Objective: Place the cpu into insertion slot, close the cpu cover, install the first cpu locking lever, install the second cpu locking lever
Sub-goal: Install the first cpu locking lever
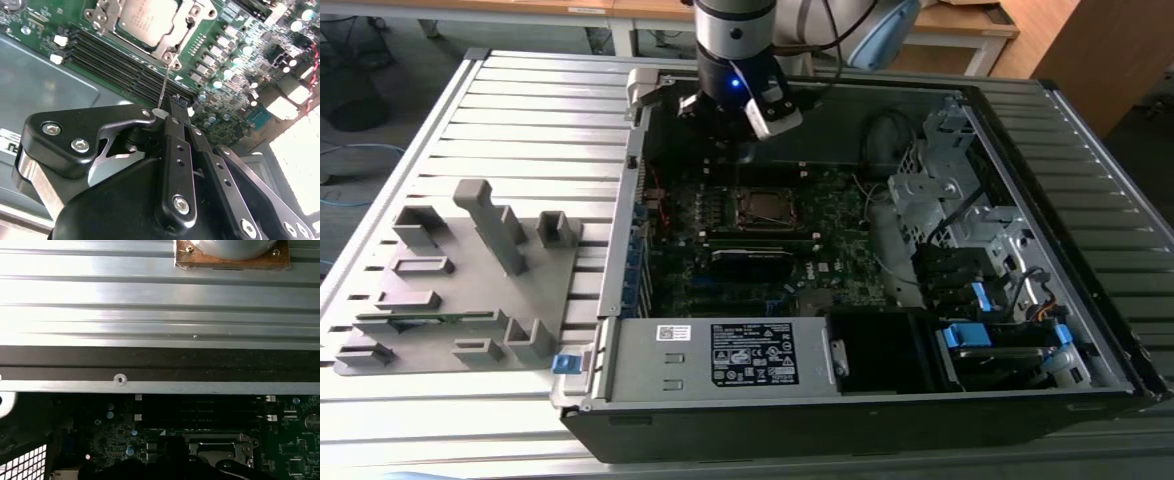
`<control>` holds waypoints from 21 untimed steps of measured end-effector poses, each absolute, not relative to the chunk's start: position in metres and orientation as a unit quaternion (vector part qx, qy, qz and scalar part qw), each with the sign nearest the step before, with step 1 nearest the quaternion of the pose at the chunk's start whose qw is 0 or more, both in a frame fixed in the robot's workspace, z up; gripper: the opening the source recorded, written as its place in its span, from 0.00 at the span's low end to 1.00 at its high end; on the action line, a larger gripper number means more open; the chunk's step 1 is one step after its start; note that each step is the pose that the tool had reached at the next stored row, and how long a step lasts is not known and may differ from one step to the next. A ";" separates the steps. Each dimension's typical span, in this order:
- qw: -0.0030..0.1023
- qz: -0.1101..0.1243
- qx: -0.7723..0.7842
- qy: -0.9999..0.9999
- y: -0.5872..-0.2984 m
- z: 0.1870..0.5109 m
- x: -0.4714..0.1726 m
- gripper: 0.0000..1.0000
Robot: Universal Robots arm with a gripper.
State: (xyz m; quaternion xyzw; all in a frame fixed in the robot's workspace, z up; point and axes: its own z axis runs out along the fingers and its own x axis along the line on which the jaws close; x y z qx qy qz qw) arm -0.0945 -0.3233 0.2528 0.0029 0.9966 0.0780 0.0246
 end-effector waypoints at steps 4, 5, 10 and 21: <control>0.025 0.078 0.003 0.997 -0.323 0.253 -0.089 0.10; 0.025 0.078 0.003 0.997 -0.323 0.253 -0.089 0.10; 0.025 0.078 0.003 0.997 -0.323 0.253 -0.089 0.10; 0.025 0.078 0.003 0.997 -0.323 0.249 -0.081 0.10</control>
